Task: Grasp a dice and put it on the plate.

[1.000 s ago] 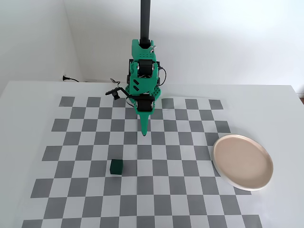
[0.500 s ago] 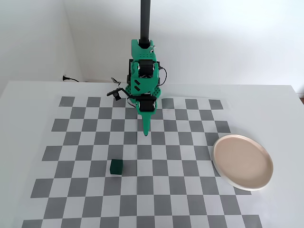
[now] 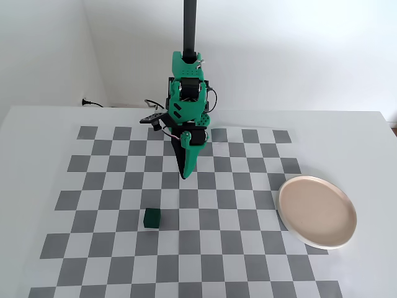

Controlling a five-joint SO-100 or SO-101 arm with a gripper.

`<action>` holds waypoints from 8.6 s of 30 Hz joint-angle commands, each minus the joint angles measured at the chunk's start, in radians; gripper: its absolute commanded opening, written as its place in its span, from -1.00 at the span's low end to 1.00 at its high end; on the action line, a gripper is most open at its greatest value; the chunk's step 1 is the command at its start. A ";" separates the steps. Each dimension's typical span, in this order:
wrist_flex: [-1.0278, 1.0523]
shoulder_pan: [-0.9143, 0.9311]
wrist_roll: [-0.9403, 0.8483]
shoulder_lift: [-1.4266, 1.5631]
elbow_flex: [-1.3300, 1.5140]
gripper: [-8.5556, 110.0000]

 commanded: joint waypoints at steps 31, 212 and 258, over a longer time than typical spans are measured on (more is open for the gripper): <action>-0.299 -0.009 -0.939 0.006 -0.018 -0.49; -0.091 -0.887 -0.876 -2.097 -1.898 -0.71; 0.403 -0.796 -0.726 -1.052 -1.516 -0.93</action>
